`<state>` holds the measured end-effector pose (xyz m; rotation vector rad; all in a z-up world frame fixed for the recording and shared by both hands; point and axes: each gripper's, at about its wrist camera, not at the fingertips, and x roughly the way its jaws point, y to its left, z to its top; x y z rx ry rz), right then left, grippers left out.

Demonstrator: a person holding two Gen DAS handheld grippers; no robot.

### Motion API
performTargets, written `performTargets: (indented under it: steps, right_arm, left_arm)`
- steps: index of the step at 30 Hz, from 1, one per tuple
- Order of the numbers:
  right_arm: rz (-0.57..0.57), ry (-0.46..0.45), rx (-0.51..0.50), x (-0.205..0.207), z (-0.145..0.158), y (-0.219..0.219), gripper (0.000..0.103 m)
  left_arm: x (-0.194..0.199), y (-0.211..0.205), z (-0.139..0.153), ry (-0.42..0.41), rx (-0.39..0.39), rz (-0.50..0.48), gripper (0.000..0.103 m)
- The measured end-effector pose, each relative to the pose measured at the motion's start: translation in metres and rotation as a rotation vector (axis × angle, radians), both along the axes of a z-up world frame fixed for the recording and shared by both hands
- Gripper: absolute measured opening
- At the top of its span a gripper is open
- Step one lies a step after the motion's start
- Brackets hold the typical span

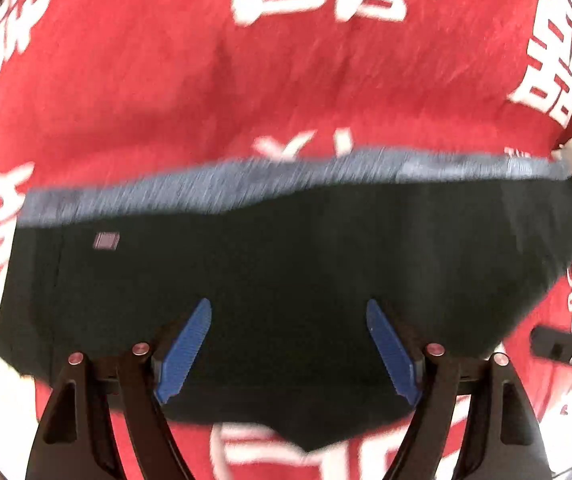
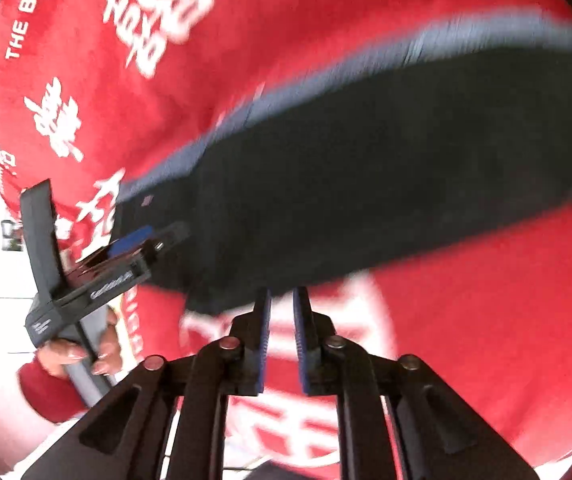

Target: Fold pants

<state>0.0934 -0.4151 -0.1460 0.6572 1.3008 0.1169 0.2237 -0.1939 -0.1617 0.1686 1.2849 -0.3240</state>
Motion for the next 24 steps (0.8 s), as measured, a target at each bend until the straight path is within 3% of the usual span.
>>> performTargets:
  steps: [2, 6, 8, 10, 11, 13, 17, 20, 24]
  right_arm:
    - [-0.011, -0.033, -0.073, 0.025, 0.006, -0.021, 0.04]
    - [0.035, -0.101, -0.129, 0.077, 0.004, -0.033, 0.04]
    - [0.056, -0.081, -0.153, 0.1, -0.01, -0.033, 0.036]
    - [0.087, -0.058, -0.206, 0.117, -0.026, -0.033, 0.033]
    - [0.108, -0.063, -0.237, 0.122, -0.032, -0.037, 0.024]
    - [0.122, -0.096, -0.277, 0.126, -0.034, -0.051, 0.014]
    - [0.005, -0.096, -0.33, 0.118, -0.034, -0.11, 0.013]
    - [-0.106, -0.073, -0.318, 0.101, -0.037, -0.17, 0.004]
    - [-0.188, -0.034, -0.433, 0.076, -0.026, -0.224, 0.004]
  left_arm:
    - [0.016, -0.015, -0.004, -0.006, -0.005, 0.02, 0.081]
    - [0.043, -0.038, -0.024, 0.016, 0.001, 0.094, 0.081]
    - [0.048, -0.042, -0.042, 0.044, 0.041, 0.117, 0.081]
    - [0.045, -0.041, -0.048, 0.024, 0.023, 0.155, 0.084]
    - [0.044, -0.04, -0.048, 0.023, 0.018, 0.16, 0.085]
    - [0.042, -0.037, -0.048, 0.028, -0.001, 0.169, 0.085]
    - [0.036, -0.036, -0.044, 0.005, 0.02, 0.155, 0.086]
    - [0.033, -0.039, -0.045, -0.014, 0.043, 0.146, 0.086]
    - [0.036, -0.047, -0.038, 0.007, 0.081, 0.15, 0.086]
